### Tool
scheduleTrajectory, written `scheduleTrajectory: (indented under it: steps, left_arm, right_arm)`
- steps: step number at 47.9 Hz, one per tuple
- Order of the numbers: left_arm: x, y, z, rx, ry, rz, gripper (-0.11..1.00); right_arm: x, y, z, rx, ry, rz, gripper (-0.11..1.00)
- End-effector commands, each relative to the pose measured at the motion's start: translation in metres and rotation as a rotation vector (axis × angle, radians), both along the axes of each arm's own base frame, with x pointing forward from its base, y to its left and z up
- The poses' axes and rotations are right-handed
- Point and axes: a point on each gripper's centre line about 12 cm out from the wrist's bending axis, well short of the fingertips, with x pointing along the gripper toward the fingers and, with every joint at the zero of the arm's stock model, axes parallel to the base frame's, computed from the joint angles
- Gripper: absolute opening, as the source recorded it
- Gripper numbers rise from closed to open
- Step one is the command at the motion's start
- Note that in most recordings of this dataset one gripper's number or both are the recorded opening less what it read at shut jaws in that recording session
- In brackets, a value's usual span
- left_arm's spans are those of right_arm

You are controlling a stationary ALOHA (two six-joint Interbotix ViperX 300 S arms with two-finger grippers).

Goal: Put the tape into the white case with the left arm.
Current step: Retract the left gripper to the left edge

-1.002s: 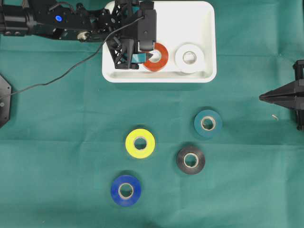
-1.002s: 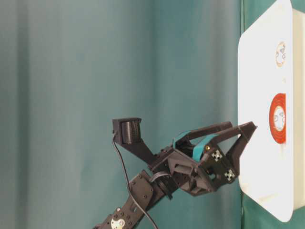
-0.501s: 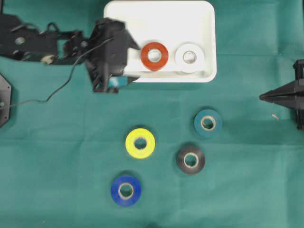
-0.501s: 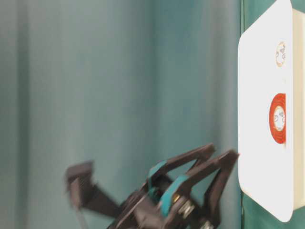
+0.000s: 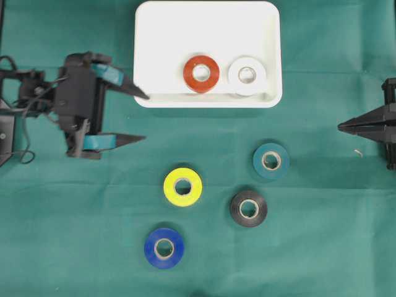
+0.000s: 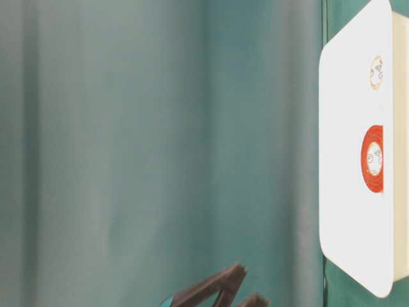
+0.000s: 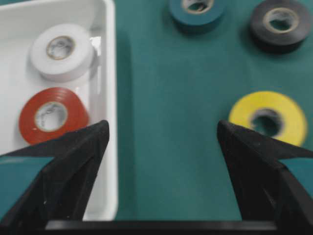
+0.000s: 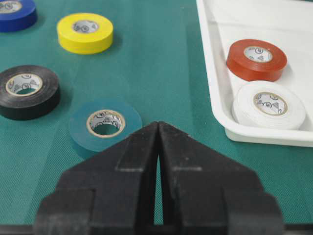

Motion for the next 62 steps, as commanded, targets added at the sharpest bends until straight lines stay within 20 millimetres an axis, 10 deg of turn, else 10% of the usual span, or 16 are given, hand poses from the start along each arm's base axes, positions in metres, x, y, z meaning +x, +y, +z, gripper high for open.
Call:
scheduleTrajectory:
  steps: [1, 22, 62]
  left_arm:
    - [-0.007, -0.007, 0.011, -0.016, -0.046, -0.015, 0.91]
    - [-0.045, -0.018, 0.001, -0.040, -0.064, -0.055, 0.91]
    - [-0.048, -0.019, -0.001, -0.043, -0.069, -0.058, 0.91]
  right_arm:
    - [0.002, 0.000, 0.003, 0.000, -0.005, -0.001, -0.09]
    - [0.002, 0.000, 0.003, 0.002, -0.005, -0.002, -0.09]
    - [0.002, 0.000, 0.003, 0.000, -0.005, -0.001, -0.09]
